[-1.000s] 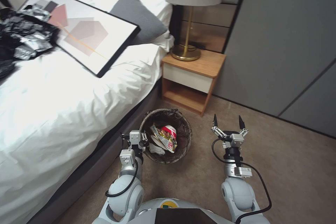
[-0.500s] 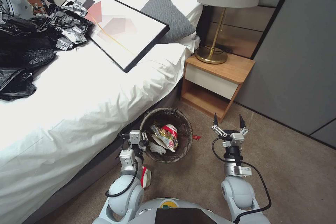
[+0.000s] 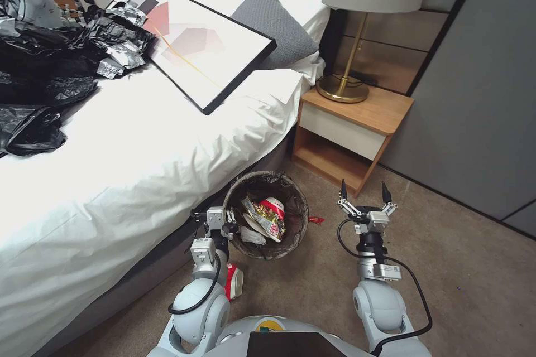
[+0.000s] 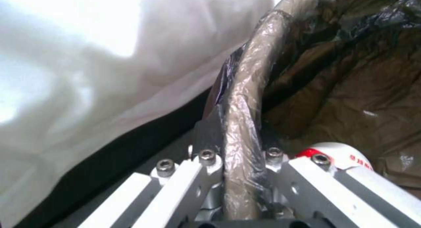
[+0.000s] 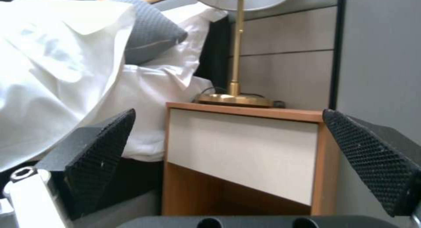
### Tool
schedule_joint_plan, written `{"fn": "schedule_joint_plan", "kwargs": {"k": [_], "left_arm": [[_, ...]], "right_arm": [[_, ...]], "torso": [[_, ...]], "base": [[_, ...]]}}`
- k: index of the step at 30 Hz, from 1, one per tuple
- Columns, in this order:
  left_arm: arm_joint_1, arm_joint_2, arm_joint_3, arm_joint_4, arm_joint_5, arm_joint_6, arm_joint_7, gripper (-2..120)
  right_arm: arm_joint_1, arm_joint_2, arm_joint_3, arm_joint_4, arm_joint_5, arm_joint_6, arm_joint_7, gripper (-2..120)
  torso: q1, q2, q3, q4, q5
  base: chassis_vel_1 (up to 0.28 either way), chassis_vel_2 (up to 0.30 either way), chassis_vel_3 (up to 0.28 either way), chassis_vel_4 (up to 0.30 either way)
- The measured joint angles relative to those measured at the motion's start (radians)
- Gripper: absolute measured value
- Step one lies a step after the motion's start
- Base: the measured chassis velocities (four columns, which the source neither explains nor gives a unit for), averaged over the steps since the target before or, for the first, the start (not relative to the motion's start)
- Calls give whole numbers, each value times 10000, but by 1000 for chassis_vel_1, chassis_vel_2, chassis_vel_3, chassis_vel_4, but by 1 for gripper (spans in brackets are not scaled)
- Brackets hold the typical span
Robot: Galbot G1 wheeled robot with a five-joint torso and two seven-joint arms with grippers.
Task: Pick up the trash bin, then pick up the garbage from the floor and place it into the trash bin.
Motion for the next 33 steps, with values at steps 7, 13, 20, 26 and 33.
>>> {"fn": "schedule_joint_plan", "kwargs": {"k": [7,13,20,26,33], "left_arm": [[4,-10,-4,27,101,-130,65,3],[4,-6,8,29,40,-134,48,3],[4,43,12,3,-43,-133,24,3],[16,52,-73,-74,-32,-132,18,3],[9,33,-149,-77,-23,-132,18,3]], "right_arm": [[23,23,-1,-22,-181,12,-2,100],[42,1,0,-33,-258,9,-1,100],[559,-376,-110,-215,-314,-737,-59,100],[1057,-745,-193,-618,-311,-1686,-474,100],[1915,-1281,-486,-2282,-156,-3715,-1258,100]], "torso": [[0,0,0,4,0],[0,0,0,0,0],[0,0,0,2,0],[0,0,0,2,1],[0,0,1,1,2]], "base": [[0,0,0,0],[0,0,0,0],[0,0,0,0],[0,0,0,0],[0,0,0,0]]}}
